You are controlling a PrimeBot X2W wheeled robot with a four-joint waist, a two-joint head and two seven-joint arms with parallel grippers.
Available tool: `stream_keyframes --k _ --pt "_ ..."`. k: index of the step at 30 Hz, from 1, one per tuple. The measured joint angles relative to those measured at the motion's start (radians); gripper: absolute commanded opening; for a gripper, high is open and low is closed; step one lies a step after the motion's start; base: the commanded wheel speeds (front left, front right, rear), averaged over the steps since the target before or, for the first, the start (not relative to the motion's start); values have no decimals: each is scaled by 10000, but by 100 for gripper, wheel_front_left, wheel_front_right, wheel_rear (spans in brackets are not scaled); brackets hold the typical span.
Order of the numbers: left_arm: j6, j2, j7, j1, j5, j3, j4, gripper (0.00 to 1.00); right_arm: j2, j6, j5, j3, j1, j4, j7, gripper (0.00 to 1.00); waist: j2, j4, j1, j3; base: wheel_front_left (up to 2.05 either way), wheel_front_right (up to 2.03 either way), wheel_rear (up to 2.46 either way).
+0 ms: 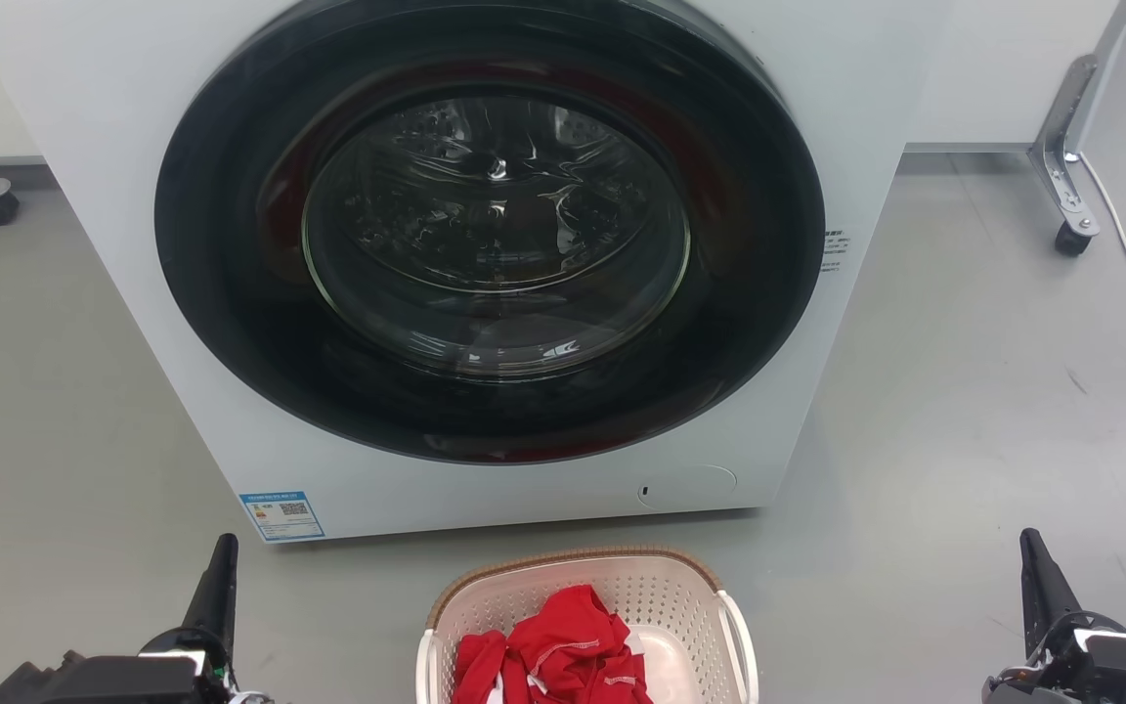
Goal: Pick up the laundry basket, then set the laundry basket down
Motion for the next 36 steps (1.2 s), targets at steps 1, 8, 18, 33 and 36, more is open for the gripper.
stream_keyframes --k 1,8,18,33,36 --pt "0 0 0 0 0 0 0 0 0 0 0 0 0 0 0 0 0 0 0 0 0 0 0" --pt "0 0 0 0 0 0 4 0 0 0 0 0 -1 0 0 0 0 0 0 0 0 0 0" --pt "0 0 0 0 0 -2 10 0 2 44 2 0 -1 2 0 0 0 0 0 0 0 0 0" --pt "0 0 0 0 0 -2 13 0 2 44 13 0 -1 2 0 0 0 0 0 0 0 0 0" --pt "0 0 0 0 0 -2 13 0 2 44 13 2 -2 2 0 0 0 0 0 0 0 0 0"
